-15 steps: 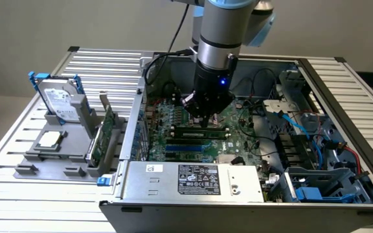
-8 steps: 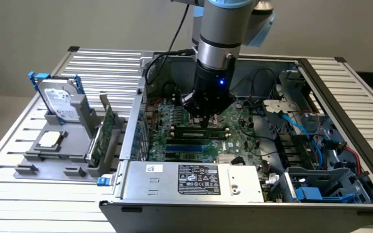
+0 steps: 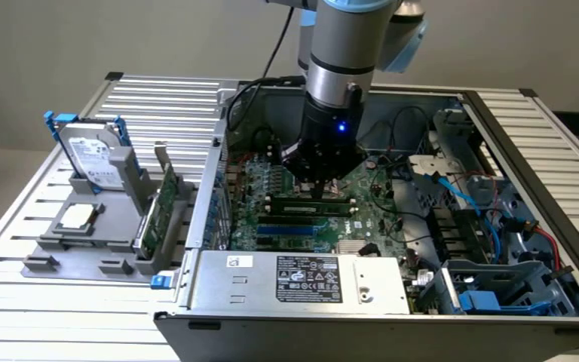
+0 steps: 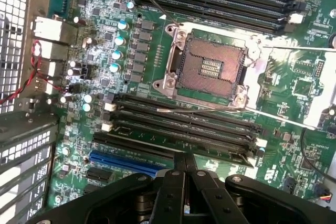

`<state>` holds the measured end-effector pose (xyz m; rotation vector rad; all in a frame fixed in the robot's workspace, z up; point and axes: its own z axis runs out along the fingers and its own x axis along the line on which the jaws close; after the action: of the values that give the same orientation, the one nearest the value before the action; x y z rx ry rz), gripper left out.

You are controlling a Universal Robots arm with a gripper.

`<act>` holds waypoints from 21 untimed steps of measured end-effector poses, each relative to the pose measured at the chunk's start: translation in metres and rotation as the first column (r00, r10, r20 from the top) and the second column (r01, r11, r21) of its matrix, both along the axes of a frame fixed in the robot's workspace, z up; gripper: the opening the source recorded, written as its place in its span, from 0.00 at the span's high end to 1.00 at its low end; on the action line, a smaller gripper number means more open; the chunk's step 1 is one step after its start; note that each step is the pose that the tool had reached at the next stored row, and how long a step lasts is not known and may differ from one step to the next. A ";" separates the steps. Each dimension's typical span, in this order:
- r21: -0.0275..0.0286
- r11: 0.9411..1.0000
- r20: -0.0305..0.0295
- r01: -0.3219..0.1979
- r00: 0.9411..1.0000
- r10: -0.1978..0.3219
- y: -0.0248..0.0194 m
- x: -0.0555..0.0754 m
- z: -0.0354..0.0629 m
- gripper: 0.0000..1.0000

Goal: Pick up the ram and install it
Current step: 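Press down the ram until it locks into place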

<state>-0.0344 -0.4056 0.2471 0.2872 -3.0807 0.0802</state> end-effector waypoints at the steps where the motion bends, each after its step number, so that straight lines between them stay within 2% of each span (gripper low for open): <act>1: -0.001 1.000 0.000 0.012 1.000 -0.012 0.0000 0.000 0.0000 0.89; 10: -0.012 0.995 0.005 0.096 0.995 -0.096 0.0000 0.000 0.0006 0.89; 13: -0.012 0.994 0.005 0.107 0.994 -0.107 -0.0010 0.000 0.0013 0.89; 19: -0.011 0.993 0.004 0.119 0.993 -0.119 -0.0064 0.001 0.0044 0.89; 21: -0.011 0.993 0.004 0.119 0.993 -0.119 -0.0065 0.001 0.0044 0.89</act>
<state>-0.0332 -0.4120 0.2515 0.1017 -3.0915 0.0928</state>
